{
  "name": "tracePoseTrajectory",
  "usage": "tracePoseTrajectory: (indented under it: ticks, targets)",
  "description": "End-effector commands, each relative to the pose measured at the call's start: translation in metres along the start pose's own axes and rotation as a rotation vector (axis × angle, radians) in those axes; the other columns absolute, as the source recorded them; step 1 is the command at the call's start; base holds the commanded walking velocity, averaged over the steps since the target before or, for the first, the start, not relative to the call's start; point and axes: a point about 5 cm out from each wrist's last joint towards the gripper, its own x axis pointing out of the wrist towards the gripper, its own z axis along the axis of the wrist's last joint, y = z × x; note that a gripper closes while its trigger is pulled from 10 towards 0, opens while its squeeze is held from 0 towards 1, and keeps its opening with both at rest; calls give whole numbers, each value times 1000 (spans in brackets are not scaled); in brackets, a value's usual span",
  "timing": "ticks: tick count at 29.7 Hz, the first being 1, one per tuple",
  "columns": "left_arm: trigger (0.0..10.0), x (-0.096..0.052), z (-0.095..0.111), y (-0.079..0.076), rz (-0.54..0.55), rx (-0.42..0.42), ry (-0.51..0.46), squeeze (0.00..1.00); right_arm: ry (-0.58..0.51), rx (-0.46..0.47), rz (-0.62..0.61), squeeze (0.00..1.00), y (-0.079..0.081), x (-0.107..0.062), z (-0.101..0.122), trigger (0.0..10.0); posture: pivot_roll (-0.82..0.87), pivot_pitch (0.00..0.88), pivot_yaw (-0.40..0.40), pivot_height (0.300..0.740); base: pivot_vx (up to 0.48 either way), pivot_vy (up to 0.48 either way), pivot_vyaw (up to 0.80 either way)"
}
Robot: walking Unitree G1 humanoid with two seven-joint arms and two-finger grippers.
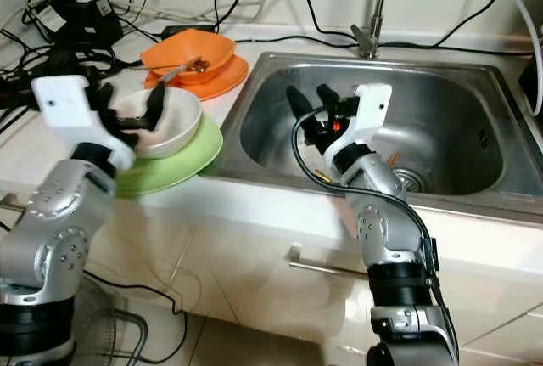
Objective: Kitchen organization
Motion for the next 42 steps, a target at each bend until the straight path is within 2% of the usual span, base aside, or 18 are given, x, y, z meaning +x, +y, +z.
tracePoseTrajectory:
  ticks: [1,3,8,12,15,20,30,39,42]
  targets:
    - [10000,0,-12,16,90,4,62,0,40,19,131,0,17,-3,-1,10000,-20,11,95,740,0,0,0]
    - [10000,1,-18,21,109,0,98,0,65,28,187,0,22,-7,-2,10000,-21,11,95,740,0,0,0]
    - [10000,4,-20,27,122,2,102,0,90,36,246,0,28,-14,-2,10000,-27,12,98,740,0,0,0]
    - [10000,12,-21,36,166,-23,125,0,136,63,371,0,38,-26,1,10000,-34,13,106,740,0,0,0]
    - [10000,15,-22,40,180,-49,146,0,156,71,401,0,41,-30,1,10000,-36,18,109,740,0,0,0]
    - [10000,19,-25,43,193,-105,180,0,182,63,415,0,41,-33,-1,10000,-37,23,110,740,0,0,0]
    - [10000,32,-28,44,192,-255,263,0,259,-28,431,0,41,-41,-9,10000,-46,34,120,740,0,0,0]
    - [10000,41,-26,38,139,-346,317,0,275,-44,440,0,42,-44,-10,10000,-51,38,126,740,0,0,0]
    - [10000,43,-29,34,97,-375,389,0,277,-54,437,0,42,-45,-11,10000,-54,41,131,740,0,0,0]
